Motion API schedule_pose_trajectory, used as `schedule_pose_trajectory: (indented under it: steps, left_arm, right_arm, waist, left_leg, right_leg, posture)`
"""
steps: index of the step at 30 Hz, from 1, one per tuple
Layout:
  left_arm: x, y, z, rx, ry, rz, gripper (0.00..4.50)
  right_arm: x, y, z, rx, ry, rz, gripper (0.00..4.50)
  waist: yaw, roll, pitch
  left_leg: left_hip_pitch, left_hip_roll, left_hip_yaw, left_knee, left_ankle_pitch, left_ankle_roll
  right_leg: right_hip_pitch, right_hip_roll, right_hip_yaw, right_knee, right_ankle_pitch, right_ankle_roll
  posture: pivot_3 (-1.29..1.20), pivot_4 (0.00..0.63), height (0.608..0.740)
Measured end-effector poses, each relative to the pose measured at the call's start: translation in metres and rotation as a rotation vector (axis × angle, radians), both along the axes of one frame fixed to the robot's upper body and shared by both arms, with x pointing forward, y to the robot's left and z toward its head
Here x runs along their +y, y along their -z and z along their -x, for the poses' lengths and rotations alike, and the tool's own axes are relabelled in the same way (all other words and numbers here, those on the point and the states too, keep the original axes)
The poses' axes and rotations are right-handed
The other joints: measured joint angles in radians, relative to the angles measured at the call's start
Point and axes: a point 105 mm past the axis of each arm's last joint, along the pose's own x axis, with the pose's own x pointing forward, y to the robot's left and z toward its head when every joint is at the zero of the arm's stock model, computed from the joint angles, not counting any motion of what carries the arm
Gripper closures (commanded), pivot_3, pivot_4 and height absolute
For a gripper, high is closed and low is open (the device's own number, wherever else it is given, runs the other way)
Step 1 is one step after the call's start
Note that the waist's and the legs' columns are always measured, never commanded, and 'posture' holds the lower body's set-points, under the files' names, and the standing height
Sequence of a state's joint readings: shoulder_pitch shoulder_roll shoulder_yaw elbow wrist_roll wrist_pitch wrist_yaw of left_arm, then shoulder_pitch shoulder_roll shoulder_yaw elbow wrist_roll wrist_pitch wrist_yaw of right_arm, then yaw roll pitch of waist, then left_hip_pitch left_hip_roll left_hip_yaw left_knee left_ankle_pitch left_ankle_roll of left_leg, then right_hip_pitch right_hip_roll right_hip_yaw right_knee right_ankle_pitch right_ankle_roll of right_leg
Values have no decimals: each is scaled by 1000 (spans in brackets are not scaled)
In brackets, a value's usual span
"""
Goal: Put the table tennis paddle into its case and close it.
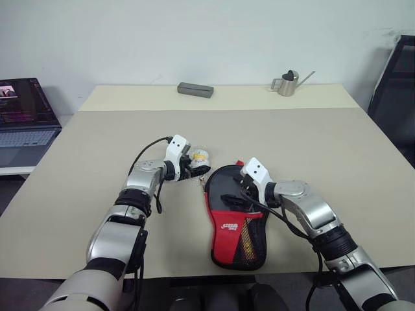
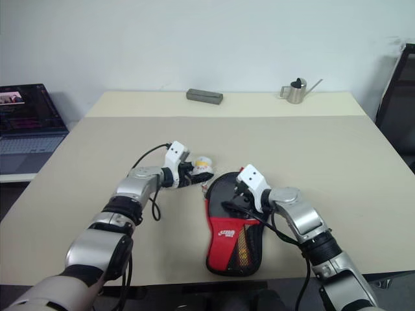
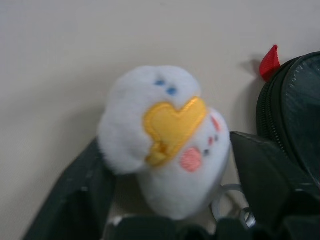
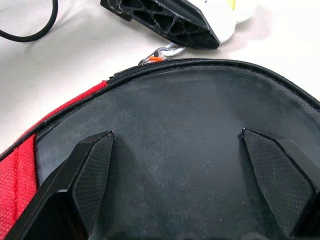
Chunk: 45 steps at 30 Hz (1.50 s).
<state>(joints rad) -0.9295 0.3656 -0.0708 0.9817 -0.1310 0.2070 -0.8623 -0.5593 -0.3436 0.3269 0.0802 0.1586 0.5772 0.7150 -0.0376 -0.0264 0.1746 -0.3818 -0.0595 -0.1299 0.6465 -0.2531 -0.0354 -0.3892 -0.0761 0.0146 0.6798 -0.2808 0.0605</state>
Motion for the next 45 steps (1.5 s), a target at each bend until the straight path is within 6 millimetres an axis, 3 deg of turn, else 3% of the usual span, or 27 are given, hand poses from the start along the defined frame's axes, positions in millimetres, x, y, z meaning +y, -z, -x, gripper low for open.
schedule_pose_trajectory:
  steps: [5, 9, 16, 22, 34, 45]
  left_arm:
    - [0, 0, 0, -1, 1, 2, 3368]
    - [0, -1, 1, -13, 7, 6, 4276]
    - [-2, -5, 4, -28, 35, 8, 4300]
    - [-9, -27, -1, -76, 87, -23, 4301]
    - [-23, -27, -8, -74, 145, -122, 4301]
    - [-24, -31, -21, -144, 86, -231, 4302]
  right_arm:
    - [2, -1, 1, 10, 14, -7, 0]
    - [3, -1, 2, 23, 24, -13, 0]
    - [3, 1, 3, 19, 34, 9, 0]
    - [1, 6, 3, 21, 45, 17, 0]
    - [7, 11, 8, 15, 94, -12, 0]
    - [13, 13, 12, 14, 107, -33, 0]
  waist:
    - [-1, 0, 0]
    - [-1, 0, 0]
    - [-1, 0, 0]
    - [0, 0, -1]
    - [0, -1, -1]
    - [-7, -3, -3]
  left_leg:
    - [0, 0, 0, 0, 0, 0]
    - [0, 0, 0, 0, 0, 0]
    - [0, 0, 0, 0, 0, 0]
    - [1, 0, 0, 0, 0, 0]
    - [1, 0, -1, 0, 0, 0]
    - [1, 0, -1, -1, 0, 0]
  right_leg:
    - [0, 0, 0, 0, 0, 0]
    - [0, 0, 0, 0, 0, 0]
    - [0, 0, 0, 0, 0, 0]
    - [1, 0, 0, 0, 0, 0]
    - [1, 1, -1, 1, 0, 0]
    - [1, 1, -1, 0, 0, 0]
  posture:
    - [0, 150, 740]
    - [0, 150, 740]
    - [0, 150, 740]
    - [0, 150, 740]
    - [0, 150, 740]
    - [0, 150, 740]
